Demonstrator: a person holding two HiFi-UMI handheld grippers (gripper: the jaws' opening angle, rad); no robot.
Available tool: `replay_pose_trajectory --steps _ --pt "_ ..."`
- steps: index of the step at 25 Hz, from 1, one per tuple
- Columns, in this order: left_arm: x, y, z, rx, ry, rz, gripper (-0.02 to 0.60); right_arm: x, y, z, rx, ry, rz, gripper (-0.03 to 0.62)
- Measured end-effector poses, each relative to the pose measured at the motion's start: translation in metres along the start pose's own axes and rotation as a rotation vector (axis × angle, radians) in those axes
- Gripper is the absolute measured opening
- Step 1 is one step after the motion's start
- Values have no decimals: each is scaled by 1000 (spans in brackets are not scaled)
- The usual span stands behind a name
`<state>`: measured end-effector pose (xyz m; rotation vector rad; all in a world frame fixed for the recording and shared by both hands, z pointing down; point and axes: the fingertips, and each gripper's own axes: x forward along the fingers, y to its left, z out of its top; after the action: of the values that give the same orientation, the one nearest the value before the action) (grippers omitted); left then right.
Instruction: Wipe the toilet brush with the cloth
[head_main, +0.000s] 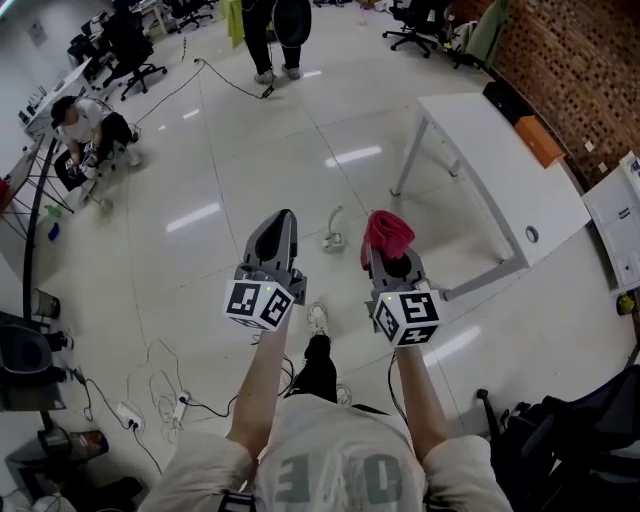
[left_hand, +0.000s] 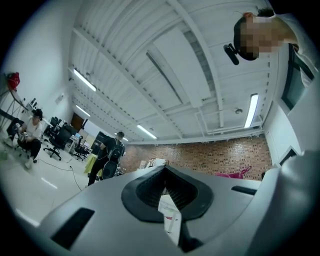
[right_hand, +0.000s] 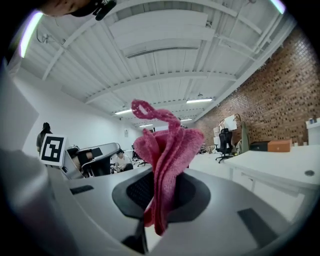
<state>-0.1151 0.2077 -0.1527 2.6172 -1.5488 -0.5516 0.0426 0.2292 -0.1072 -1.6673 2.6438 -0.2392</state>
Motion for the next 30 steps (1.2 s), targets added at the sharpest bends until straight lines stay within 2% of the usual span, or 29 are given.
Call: replay_pose_trajectory --steps 4,8,10,15,20,30 --pt "-65 -41 23 16 -8 1 5 -66 34 -6 50 -4 13 31" --pt "-107 -62 37 -25 -27 7 5 -102 55 -10 116 -3 14 31" --pt "-123 -72 39 -19 -15 -1 5 -116 63 -11 121 2 7 31" --pt "-151 -86 47 -9 -12 -16 5 -144 89 -15 77 10 6 32" --pt "-172 -85 43 -3 3 -26 5 -156 106 -28 92 7 -5 31" --pt "-170 -84 53 4 6 -37 5 -152 118 -14 80 -2 7 31"
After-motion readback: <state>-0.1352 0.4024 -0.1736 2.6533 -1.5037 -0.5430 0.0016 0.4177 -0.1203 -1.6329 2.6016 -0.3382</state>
